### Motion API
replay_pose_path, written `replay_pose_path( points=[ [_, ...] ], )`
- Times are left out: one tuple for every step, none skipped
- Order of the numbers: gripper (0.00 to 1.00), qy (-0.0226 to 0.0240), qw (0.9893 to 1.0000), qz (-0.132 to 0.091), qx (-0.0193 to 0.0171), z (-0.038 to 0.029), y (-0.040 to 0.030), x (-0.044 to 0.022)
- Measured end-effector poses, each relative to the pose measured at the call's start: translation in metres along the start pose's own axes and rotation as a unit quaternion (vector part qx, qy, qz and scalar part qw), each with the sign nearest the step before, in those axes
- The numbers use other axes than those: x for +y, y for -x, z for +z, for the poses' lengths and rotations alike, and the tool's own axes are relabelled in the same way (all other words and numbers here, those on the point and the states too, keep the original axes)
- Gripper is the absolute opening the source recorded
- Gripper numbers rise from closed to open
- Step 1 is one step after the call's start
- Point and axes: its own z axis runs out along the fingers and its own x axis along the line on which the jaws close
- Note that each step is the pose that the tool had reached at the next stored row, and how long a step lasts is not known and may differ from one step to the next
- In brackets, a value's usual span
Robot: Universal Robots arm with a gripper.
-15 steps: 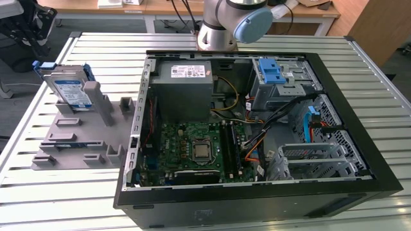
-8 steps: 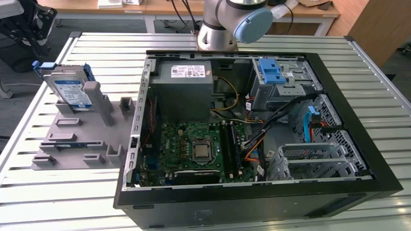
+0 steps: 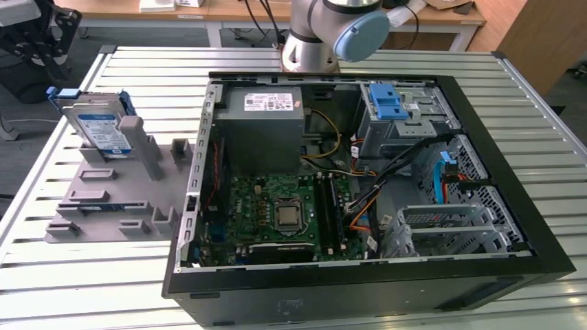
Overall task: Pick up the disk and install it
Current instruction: 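Pick up the disk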
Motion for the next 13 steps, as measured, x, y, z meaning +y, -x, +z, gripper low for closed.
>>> replay_pose_path(
  points=[
    [0.11,0.0001,1.0,-0.008,0.0003,0.0,0.0,0.0001],
    [0.11,0.0001,0.9999,-0.016,0.0006,0.0,0.0,0.0001],
    [0.11,0.0002,0.9997,-0.023,0.0009,0.0,0.0,0.0001],
    [0.11,0.0002,0.9996,-0.029,0.0012,0.0,0.0,0.0001],
    [0.11,0.0003,0.9993,-0.037,0.0015,0.0001,0.0,0.0002],
    [0.11,0.0003,0.999,-0.045,0.0018,0.0001,0.0,0.0002],
    [0.11,0.0004,0.9986,-0.053,0.0021,0.0001,0.0,0.0002],
    [0.11,0.0004,0.9982,-0.06,0.0025,0.0001,0.0,0.0002],
    [0.11,0.0005,0.9978,-0.066,0.0027,0.0001,0.0,0.0002],
    [0.11,0.0005,0.9974,-0.071,0.0029,0.0001,0.0,0.0002],
    [0.11,0.0006,0.997,-0.077,0.0031,0.0001,0.0,0.0002],
    [0.11,0.0006,0.9966,-0.082,0.0034,0.0001,0.0,0.0002],
    [0.11,0.0006,0.9962,-0.087,0.0036,0.0001,0.0,0.0002]
  ],
)
